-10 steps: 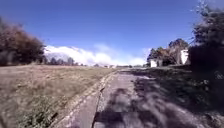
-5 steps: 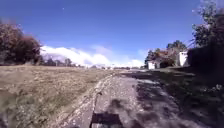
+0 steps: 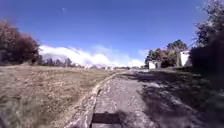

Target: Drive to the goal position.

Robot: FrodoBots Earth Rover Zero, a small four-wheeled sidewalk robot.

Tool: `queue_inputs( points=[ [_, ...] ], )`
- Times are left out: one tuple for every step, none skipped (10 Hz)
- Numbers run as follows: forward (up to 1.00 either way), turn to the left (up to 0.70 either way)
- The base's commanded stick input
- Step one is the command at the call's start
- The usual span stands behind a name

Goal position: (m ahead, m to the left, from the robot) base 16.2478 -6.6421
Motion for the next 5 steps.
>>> queue_inputs(
  points=[
    [1.0, -0.3],
    [1.0, -0.16],
    [1.0, -0.02],
    [1.0, 0.0],
    [1.0, 0.0]
  ],
)
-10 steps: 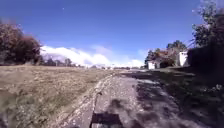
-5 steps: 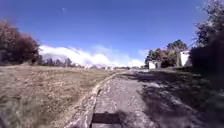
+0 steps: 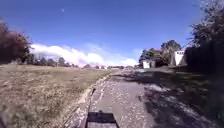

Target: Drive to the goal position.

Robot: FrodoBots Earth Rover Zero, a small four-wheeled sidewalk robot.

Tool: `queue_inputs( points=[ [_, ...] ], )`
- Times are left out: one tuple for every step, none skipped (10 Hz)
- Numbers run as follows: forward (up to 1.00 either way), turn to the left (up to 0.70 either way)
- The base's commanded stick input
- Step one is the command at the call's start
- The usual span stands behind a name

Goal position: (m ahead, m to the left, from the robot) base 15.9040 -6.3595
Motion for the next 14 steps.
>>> queue_inputs(
  points=[
    [1.0, 0.0],
    [1.0, 0.0],
    [1.0, 0.0],
    [1.0, 0.0],
    [1.0, 0.0],
    [1.0, -0.29],
    [1.0, -0.36],
    [1.0, -0.31],
    [1.0, -0.16],
    [1.0, 0.0],
    [1.0, 0.0],
    [1.0, 0.0],
    [1.0, 0.0],
    [1.0, 0.0]
  ],
)
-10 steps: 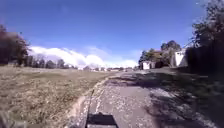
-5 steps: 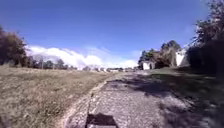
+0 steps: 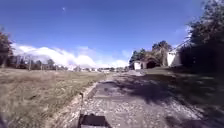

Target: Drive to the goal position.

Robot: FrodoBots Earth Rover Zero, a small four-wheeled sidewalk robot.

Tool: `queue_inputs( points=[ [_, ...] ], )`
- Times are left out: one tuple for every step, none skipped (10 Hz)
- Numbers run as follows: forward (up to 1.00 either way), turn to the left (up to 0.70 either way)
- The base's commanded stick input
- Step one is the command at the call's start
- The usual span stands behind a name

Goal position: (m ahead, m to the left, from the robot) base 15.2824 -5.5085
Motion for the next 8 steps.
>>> queue_inputs(
  points=[
    [1.0, 0.0],
    [1.0, 0.0],
    [1.0, 0.0],
    [1.0, 0.0],
    [1.0, -0.23],
    [1.0, -0.28],
    [1.0, -0.26],
    [1.0, -0.18]
  ],
)
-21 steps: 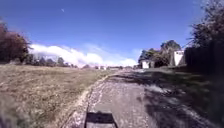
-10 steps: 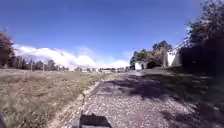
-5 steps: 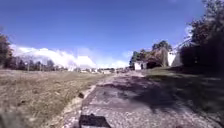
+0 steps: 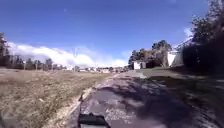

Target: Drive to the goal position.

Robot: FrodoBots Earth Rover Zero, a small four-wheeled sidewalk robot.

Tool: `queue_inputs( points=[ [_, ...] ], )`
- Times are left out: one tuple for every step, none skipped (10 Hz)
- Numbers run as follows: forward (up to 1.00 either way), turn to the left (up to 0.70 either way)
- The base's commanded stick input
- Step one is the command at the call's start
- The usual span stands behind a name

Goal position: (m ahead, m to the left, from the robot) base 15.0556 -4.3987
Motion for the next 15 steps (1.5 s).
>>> queue_inputs(
  points=[
    [1.0, -0.1],
    [1.0, 0.0],
    [1.0, 0.0],
    [1.0, 0.0],
    [1.0, 0.0],
    [1.0, 0.0],
    [1.0, 0.0],
    [1.0, -0.03],
    [1.0, -0.11],
    [1.0, -0.19],
    [1.0, -0.34],
    [1.0, -0.27],
    [1.0, 0.0],
    [1.0, 0.0],
    [1.0, 0.0]
  ],
)
